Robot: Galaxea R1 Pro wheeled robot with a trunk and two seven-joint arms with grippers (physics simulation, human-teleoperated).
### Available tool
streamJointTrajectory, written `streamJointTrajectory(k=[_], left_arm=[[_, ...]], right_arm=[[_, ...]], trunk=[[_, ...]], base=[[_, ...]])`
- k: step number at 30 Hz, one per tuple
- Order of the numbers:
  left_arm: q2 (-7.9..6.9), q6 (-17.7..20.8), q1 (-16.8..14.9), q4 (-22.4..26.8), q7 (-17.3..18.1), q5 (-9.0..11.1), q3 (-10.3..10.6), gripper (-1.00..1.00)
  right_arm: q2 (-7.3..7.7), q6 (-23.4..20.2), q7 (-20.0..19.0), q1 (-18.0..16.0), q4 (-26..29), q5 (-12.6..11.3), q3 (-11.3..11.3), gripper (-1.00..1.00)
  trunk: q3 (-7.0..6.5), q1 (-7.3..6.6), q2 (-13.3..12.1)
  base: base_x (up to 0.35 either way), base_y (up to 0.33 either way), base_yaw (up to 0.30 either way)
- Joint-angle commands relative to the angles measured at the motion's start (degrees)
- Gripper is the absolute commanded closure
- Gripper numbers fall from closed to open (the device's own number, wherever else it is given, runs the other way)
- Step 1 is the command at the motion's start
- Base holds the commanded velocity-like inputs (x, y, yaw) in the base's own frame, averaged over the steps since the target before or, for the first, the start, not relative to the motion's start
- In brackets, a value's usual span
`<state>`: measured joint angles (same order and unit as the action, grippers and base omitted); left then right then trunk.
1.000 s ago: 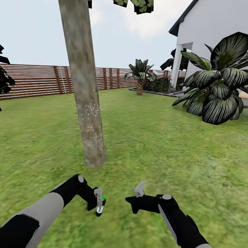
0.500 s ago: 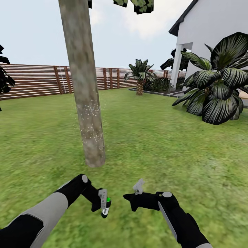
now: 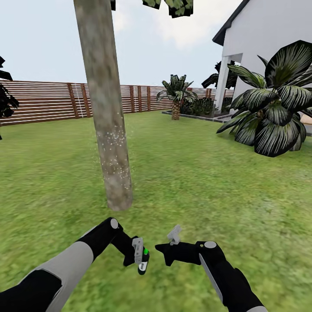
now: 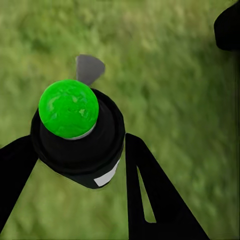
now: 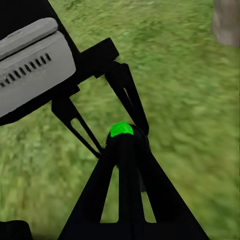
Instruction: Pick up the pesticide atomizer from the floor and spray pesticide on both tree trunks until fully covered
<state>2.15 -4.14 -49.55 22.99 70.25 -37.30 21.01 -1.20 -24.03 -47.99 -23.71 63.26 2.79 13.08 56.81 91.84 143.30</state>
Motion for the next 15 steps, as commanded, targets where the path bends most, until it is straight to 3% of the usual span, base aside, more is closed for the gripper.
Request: streamJointTrajectory(k=[1,4,15], left_arm=[[-0.02,-0.92,-0.02,0.36,0.9,-0.25,0.01,1.0],[-0.1,-3.09,-0.02,0.62,1.8,-0.1,-0.07,1.0],[-0.13,-3.49,-0.1,0.69,2.0,0.02,-0.19,1.0]], right_arm=[[-0.03,-0.32,-0.27,-0.02,0.08,0.28,-0.07,1.0],[-0.03,-0.3,-0.27,-0.02,0.08,0.29,-0.07,1.0],[-0.03,-0.27,-0.27,-0.02,0.06,0.27,-0.07,1.0]], trunk=[[0.06,-0.01,0.02],[0.06,-0.01,0.02],[0.06,-0.01,0.02]], base=[[0.0,0.0,0.0],[0.0,0.0,0.0],[0.0,0.0,0.0]])
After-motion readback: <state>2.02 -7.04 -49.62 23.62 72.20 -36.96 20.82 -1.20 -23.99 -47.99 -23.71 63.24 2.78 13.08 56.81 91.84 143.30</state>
